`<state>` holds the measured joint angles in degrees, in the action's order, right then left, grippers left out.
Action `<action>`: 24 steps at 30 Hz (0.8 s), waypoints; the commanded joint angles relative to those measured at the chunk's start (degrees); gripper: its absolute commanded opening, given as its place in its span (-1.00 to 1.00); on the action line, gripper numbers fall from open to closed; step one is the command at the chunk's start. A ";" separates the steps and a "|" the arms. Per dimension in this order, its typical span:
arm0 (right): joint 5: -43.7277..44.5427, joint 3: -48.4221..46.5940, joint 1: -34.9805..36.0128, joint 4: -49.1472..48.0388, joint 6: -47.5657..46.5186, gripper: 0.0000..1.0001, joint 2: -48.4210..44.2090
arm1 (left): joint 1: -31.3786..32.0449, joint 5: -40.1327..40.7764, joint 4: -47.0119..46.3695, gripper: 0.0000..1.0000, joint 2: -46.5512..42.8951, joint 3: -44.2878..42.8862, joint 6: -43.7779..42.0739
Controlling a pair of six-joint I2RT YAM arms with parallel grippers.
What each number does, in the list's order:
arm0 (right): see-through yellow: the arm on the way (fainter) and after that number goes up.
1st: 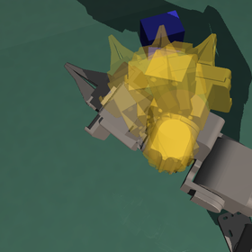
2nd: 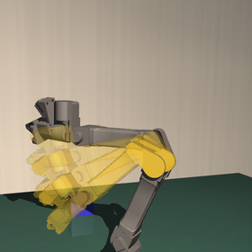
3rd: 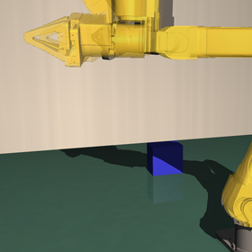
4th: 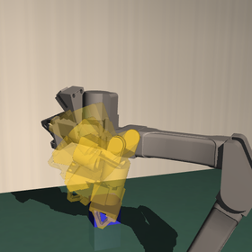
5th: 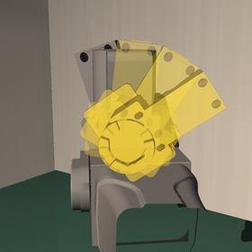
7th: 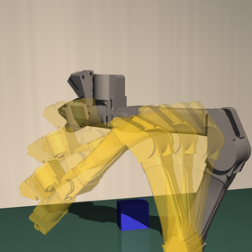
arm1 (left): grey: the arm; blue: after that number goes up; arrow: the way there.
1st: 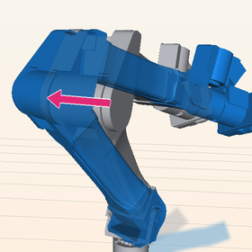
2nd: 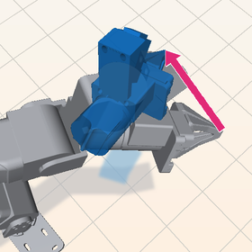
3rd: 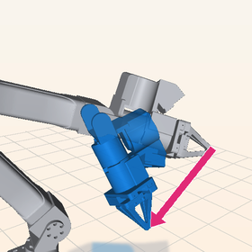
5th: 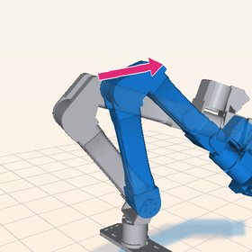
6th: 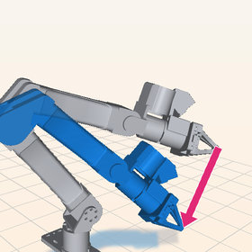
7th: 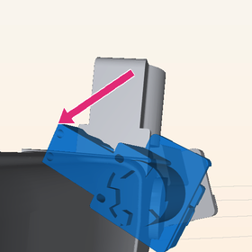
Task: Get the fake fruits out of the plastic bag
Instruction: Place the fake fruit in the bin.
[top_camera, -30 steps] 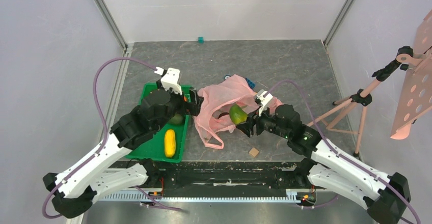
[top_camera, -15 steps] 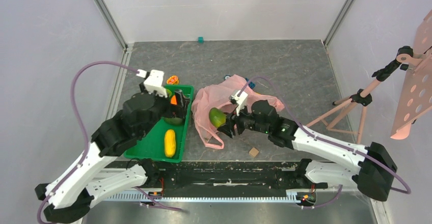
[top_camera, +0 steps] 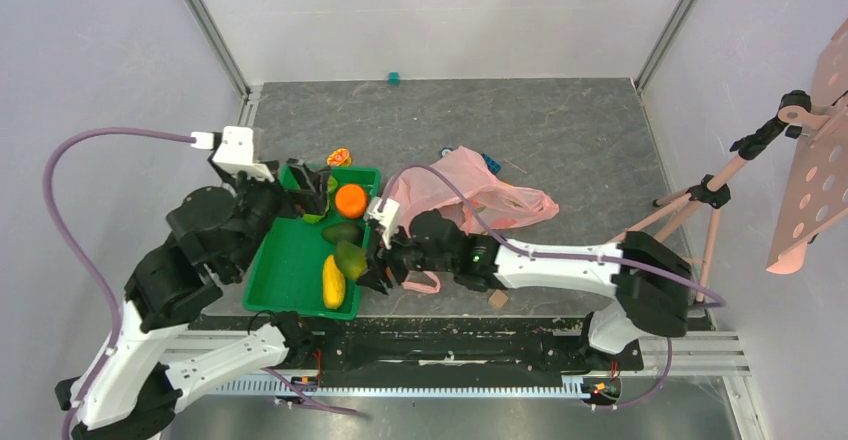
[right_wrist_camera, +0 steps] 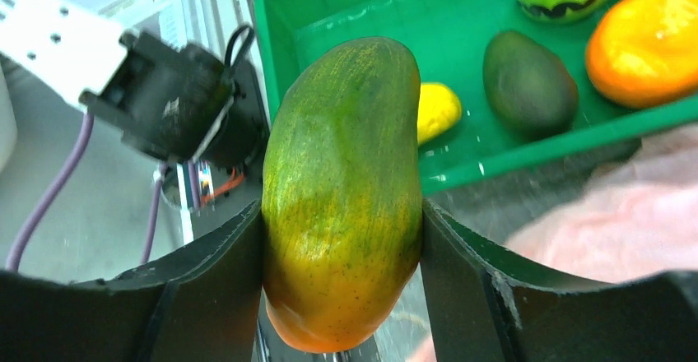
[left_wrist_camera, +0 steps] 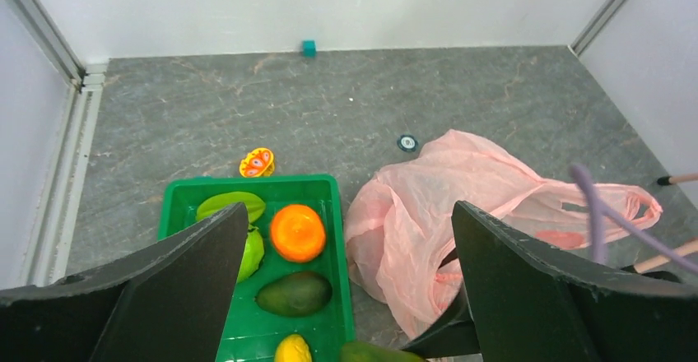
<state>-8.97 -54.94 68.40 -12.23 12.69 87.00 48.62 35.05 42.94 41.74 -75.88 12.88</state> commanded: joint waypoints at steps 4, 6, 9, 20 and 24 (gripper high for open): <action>1.59 -11.86 0.41 -10.31 5.11 -0.17 12.75 | -0.19 3.79 5.01 0.99 -2.50 -8.21 -2.26; 1.69 -15.38 0.46 -10.04 4.99 -0.16 16.61 | -0.19 4.36 5.55 0.99 -3.26 -9.47 -2.16; 1.25 -21.82 0.42 -7.92 4.70 -0.16 22.79 | -0.20 4.92 6.18 0.99 -4.14 -10.47 -2.17; -2.08 -38.62 0.42 -6.26 5.53 -0.11 40.23 | -0.19 4.48 6.59 0.99 -5.40 -9.11 -2.33; -2.48 -42.43 0.42 -4.77 4.19 -0.07 44.27 | -0.19 2.68 5.61 0.99 -6.98 -7.31 -3.65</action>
<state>-9.91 -92.29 68.64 -17.61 17.82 128.44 48.62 38.89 49.63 36.51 -84.64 12.86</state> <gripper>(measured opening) 0.632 0.994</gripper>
